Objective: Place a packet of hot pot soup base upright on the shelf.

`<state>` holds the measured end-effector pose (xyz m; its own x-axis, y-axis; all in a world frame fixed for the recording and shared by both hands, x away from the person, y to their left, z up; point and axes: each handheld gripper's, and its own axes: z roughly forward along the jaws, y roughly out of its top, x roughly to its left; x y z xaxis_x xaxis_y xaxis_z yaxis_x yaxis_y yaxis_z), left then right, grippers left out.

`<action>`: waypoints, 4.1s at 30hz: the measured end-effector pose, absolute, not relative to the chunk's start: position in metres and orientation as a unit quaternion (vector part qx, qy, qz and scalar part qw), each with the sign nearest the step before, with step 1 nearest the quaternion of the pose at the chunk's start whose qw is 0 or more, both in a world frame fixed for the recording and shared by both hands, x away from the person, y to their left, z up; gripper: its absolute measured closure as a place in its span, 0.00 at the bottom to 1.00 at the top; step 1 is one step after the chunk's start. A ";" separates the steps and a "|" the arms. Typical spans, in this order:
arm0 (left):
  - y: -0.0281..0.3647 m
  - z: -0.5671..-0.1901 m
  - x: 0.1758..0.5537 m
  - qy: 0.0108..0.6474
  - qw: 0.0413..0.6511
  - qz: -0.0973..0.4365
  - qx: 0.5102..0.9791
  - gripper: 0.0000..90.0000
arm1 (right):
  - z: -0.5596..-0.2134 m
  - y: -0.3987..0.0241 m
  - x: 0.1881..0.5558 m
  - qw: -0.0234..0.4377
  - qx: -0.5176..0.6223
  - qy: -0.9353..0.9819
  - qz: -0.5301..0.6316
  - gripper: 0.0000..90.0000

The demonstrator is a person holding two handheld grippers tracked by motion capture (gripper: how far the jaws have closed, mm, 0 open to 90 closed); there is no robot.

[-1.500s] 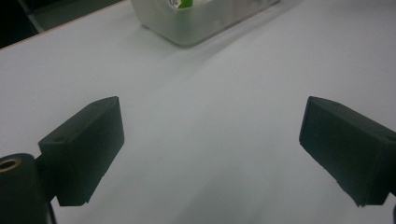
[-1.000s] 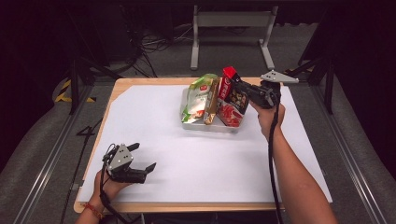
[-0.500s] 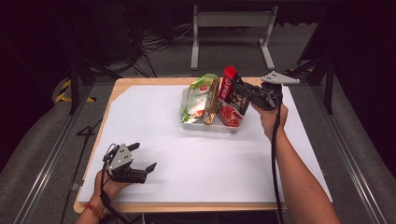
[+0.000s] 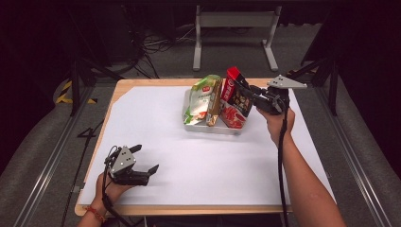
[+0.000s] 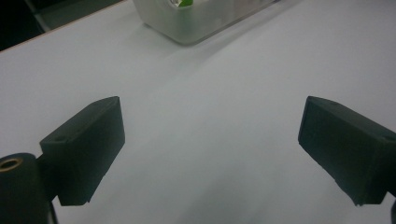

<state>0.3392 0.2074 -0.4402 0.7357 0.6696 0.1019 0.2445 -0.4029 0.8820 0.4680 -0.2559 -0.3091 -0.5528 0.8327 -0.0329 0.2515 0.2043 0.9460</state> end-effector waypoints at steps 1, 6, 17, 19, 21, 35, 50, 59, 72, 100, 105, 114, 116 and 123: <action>0.208 -0.440 0.339 0.285 0.466 0.228 0.806 0.09 | -0.309 -0.256 0.468 0.287 0.376 0.721 0.506 0.76; 0.208 -0.441 0.338 0.286 0.463 0.229 0.807 0.09 | -0.309 -0.259 0.465 0.285 0.375 0.721 0.508 0.75; 0.208 -0.441 0.338 0.286 0.462 0.233 0.807 0.09 | -0.307 -0.262 0.458 0.286 0.371 0.722 0.508 0.73; 0.208 -0.441 0.338 0.287 0.461 0.232 0.807 0.09 | -0.308 -0.263 0.456 0.286 0.371 0.722 0.509 0.72; 0.208 -0.441 0.338 0.287 0.461 0.233 0.807 0.09 | -0.308 -0.264 0.455 0.285 0.369 0.722 0.511 0.72; 0.206 -0.442 0.340 0.286 0.458 0.230 0.810 0.09 | -0.310 -0.269 0.446 0.283 0.358 0.730 0.509 0.72; 0.205 -0.442 0.340 0.285 0.457 0.229 0.811 0.09 | -0.314 -0.278 0.434 0.284 0.350 0.735 0.507 0.72; 0.205 -0.442 0.340 0.283 0.455 0.229 0.813 0.09 | -0.316 -0.280 0.427 0.289 0.344 0.740 0.500 0.67; 0.205 -0.441 0.339 0.282 0.456 0.228 0.813 0.09 | -0.320 -0.283 0.418 0.287 0.332 0.750 0.494 0.55; 0.204 -0.442 0.340 0.281 0.453 0.227 0.815 0.09 | -0.348 -0.292 0.403 0.276 0.320 0.774 0.471 0.31; 0.203 -0.442 0.340 0.280 0.453 0.227 0.816 0.08 | -0.353 -0.294 0.399 0.277 0.318 0.779 0.465 0.30; 0.202 -0.442 0.340 0.279 0.450 0.227 0.817 0.08 | -0.360 -0.298 0.393 0.275 0.318 0.784 0.457 0.26; 0.202 -0.442 0.340 0.279 0.450 0.227 0.818 0.08 | -0.362 -0.300 0.391 0.277 0.317 0.784 0.456 0.25; 0.202 -0.442 0.340 0.278 0.449 0.226 0.819 0.08 | -0.368 -0.305 0.386 0.276 0.319 0.787 0.451 0.22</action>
